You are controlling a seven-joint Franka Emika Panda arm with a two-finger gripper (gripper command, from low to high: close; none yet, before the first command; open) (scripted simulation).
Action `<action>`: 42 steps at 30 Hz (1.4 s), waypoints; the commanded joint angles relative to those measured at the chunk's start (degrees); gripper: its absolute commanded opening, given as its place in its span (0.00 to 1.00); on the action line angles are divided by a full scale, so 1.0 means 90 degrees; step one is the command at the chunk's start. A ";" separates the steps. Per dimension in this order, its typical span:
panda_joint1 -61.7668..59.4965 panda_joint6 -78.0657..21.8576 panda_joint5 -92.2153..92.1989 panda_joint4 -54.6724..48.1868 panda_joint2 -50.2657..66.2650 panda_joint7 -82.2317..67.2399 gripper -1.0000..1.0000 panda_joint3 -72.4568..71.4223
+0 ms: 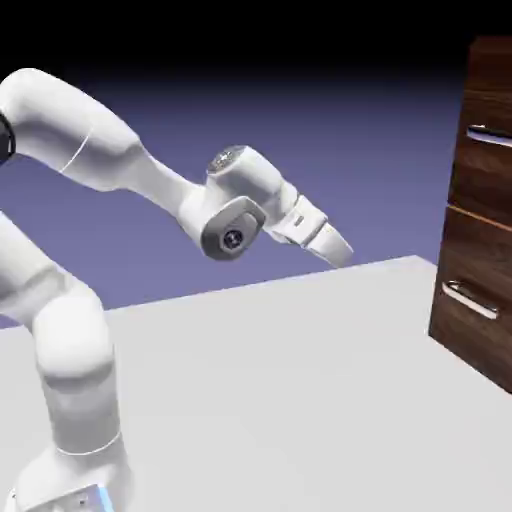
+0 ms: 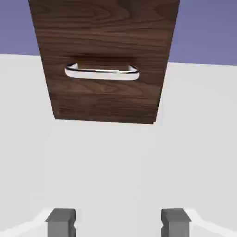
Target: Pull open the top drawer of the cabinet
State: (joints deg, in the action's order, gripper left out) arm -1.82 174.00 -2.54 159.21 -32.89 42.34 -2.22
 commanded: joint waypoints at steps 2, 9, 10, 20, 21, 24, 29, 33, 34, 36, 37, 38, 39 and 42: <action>-0.0462 -0.0001 -0.0468 -0.0329 -0.0043 -0.0022 0.50 -0.0409; -0.2077 -0.0003 -0.2106 -0.1481 -0.0193 -0.0097 0.50 -0.1841; -0.2308 -0.0003 -0.2340 -0.1646 -0.0214 -0.0108 0.50 -0.2046; -0.4615 -0.0007 -0.4679 -0.3292 -0.0428 -0.0217 0.50 -0.4092; -0.4845 -0.0007 -0.4913 -0.3456 -0.0449 -0.0227 0.50 -0.4296; -0.5538 -0.0008 -0.5615 -0.3950 -0.0514 -0.0260 0.50 -0.4910; -0.6691 -0.0010 -0.6785 -0.4773 -0.0621 -0.0314 0.50 -0.5933; -0.7614 -0.0011 -0.7721 -0.5431 -0.0706 -0.0357 0.50 -0.6751; -0.7845 -0.0012 -0.7955 -0.5596 -0.0728 -0.0368 0.50 -0.6956; -0.8306 -0.0012 -0.8423 -0.5925 -0.0770 -0.0390 0.50 -0.7365; -0.8537 -0.0013 -0.8657 -0.6089 -0.0792 -0.0401 0.50 -0.7570; -0.8768 -0.0013 -0.8891 -0.6254 -0.0813 -0.0412 0.50 -0.7774; -0.8998 -0.0013 -0.9125 -0.6418 -0.0835 -0.0422 0.50 -0.7979; -0.9691 -0.0015 -0.9826 -0.6912 -0.0899 -0.0455 0.50 -0.8593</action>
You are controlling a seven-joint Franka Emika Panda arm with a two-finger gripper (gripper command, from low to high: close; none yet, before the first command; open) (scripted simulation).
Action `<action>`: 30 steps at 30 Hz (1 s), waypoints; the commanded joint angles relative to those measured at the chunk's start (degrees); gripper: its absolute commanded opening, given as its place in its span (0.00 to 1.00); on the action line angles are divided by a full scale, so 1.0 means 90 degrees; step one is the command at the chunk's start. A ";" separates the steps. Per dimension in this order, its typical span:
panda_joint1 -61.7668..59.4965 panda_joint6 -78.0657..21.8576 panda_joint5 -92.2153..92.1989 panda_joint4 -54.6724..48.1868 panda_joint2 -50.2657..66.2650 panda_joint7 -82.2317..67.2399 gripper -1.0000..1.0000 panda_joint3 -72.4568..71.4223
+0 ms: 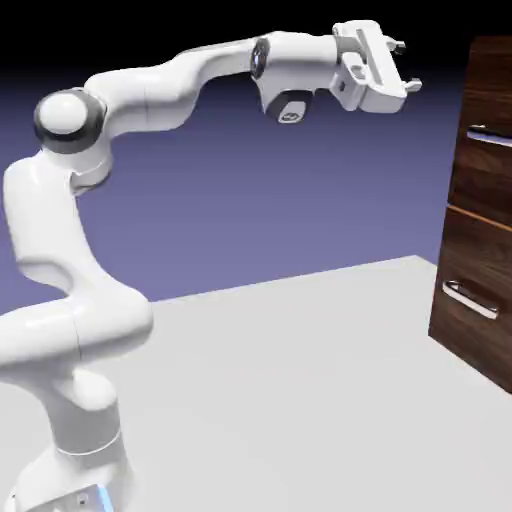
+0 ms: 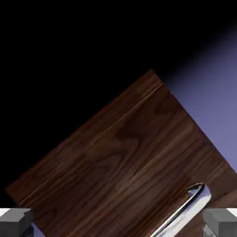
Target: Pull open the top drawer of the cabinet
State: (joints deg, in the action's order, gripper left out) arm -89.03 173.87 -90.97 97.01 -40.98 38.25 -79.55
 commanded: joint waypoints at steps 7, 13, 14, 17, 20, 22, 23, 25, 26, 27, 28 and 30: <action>-0.1615 -0.0002 -0.1638 -0.1152 -0.0150 -0.0076 0.50 -0.1432; -0.3000 -0.0005 -0.3042 -0.2140 -0.0278 -0.0141 0.50 -0.2660; -0.3230 -0.0005 -0.3276 -0.2304 -0.0300 -0.0152 0.50 -0.2864; -0.3923 -0.0006 -0.3978 -0.2798 -0.0364 -0.0184 0.50 -0.3478; -0.4615 -0.0007 -0.4679 -0.3292 -0.0428 -0.0217 0.50 -0.4092; -0.5029 -0.0008 -0.5100 -0.3587 -0.0466 -0.0236 0.50 -0.4459; -0.5029 -0.0008 -0.5100 -0.3587 -0.0466 -0.0236 0.50 -0.4459; -0.5178 -0.0028 -0.4773 -0.3843 -0.0702 0.0317 0.50 -0.4379; -0.5252 -0.0038 -0.4610 -0.3971 -0.0820 0.0594 0.50 -0.4339; -0.5326 -0.0048 -0.4446 -0.4099 -0.0938 0.0871 0.50 -0.4299; -0.5401 -0.0059 -0.4283 -0.4227 -0.1056 0.1148 0.50 -0.4259; -0.5549 -0.0079 -0.3956 -0.4483 -0.1292 0.1702 0.50 -0.4179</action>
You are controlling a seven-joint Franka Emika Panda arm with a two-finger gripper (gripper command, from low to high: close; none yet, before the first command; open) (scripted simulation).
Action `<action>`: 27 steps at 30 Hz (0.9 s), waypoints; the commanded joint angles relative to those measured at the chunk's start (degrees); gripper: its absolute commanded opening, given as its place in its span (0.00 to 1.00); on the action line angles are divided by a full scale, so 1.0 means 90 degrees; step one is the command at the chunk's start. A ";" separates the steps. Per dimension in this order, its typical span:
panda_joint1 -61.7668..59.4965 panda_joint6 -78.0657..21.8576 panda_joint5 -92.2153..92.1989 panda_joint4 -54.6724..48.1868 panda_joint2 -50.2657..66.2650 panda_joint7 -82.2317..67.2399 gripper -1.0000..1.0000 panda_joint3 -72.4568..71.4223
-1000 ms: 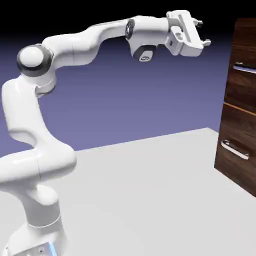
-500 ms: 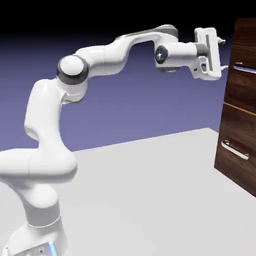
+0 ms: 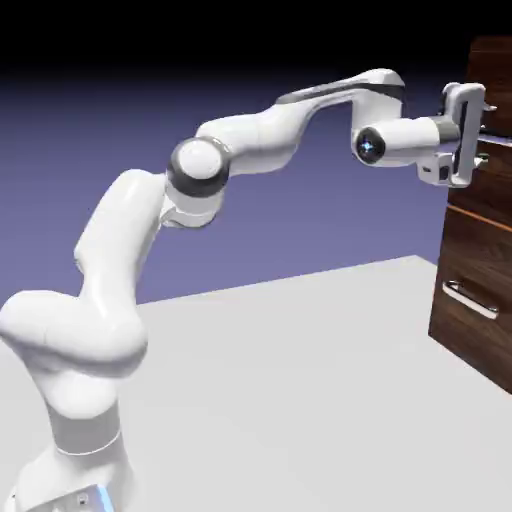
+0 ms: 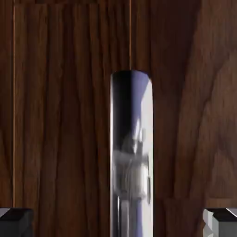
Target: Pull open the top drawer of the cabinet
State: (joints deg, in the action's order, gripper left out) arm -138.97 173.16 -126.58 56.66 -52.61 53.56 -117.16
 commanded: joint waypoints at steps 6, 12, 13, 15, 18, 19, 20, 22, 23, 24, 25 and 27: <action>-0.0446 -0.0061 0.0981 -0.0768 -0.0708 0.1662 0.50 0.0241; -0.0339 -0.0103 0.0839 -0.0645 -0.0713 0.1572 0.00 0.0329; -0.0216 -0.0120 0.0626 -0.0469 -0.0617 0.1295 0.00 0.0351; 0.0068 -0.0180 0.0174 -0.0072 -0.0423 0.0742 0.00 0.0455; 0.0583 -0.0323 -0.0498 0.0613 -0.0134 -0.0048 0.00 0.0724; 0.0762 -0.0377 -0.0691 0.0843 -0.0047 -0.0273 0.00 0.0831; 0.0945 -0.0433 -0.0870 0.1074 0.0037 -0.0484 0.00 0.0942; 0.1321 -0.0545 -0.1186 0.1535 0.0197 -0.0865 0.00 0.1178; 0.1514 -0.0601 -0.1326 0.1766 0.0273 -0.1039 0.00 0.1302; 0.1712 -0.0657 -0.1455 0.1997 0.0348 -0.1204 0.00 0.1430; 0.1914 -0.0712 -0.1573 0.2227 0.0421 -0.1361 0.00 0.1561; 0.2334 -0.0819 -0.1784 0.2689 0.0561 -0.1652 0.00 0.1839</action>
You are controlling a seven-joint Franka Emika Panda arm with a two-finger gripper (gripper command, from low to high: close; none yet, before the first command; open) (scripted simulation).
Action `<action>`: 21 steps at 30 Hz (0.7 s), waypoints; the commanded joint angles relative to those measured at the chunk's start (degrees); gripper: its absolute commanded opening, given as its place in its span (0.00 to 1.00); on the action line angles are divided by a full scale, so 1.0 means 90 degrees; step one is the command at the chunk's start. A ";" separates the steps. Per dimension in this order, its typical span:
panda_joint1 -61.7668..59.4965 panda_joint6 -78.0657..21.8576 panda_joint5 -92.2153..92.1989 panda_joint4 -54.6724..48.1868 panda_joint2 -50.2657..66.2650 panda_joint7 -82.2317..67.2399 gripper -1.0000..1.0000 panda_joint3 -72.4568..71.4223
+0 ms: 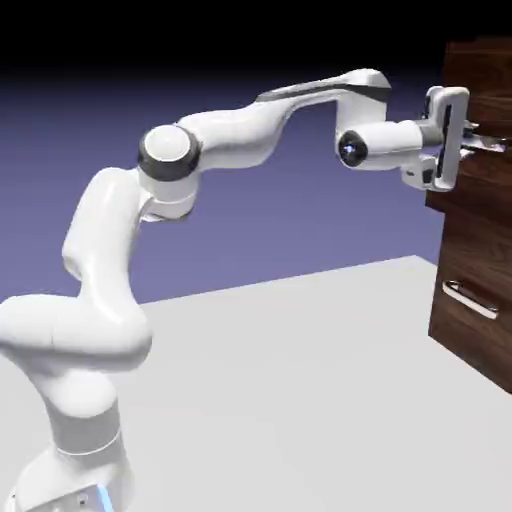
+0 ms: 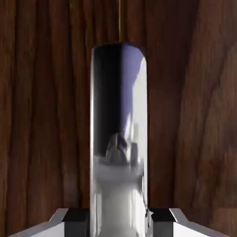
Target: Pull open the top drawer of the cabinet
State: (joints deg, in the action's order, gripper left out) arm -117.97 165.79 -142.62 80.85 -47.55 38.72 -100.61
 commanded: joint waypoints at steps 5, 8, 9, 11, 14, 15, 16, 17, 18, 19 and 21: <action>0.1133 -0.0239 -0.0392 0.1137 0.0300 -0.0610 0.00 0.0780; 0.1825 -0.0356 -0.0536 0.1762 0.0418 -0.0873 0.00 0.1283; 0.2055 -0.0391 -0.0570 0.1962 0.0446 -0.0944 0.00 0.1454; 0.2517 -0.0456 -0.0632 0.2351 0.0474 -0.1064 0.00 0.1807; 0.3209 -0.0545 -0.0667 0.2915 0.0480 -0.1182 0.00 0.2339; 0.3439 -0.0572 -0.0670 0.3100 0.0466 -0.1208 0.00 0.2520; 0.3670 -0.0598 -0.0669 0.3285 0.0445 -0.1226 0.00 0.2702; 0.3901 -0.0622 -0.0663 0.3469 0.0417 -0.1238 0.00 0.2883; 0.4131 -0.0645 -0.0651 0.3653 0.0382 -0.1243 0.00 0.3065; 0.4362 -0.0666 -0.0636 0.3837 0.0341 -0.1243 0.00 0.3247; 0.4823 -0.0704 -0.0590 0.4208 0.0233 -0.1225 0.00 0.3610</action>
State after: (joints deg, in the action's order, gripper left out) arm -74.57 159.43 -147.94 118.72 -45.45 27.71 -68.11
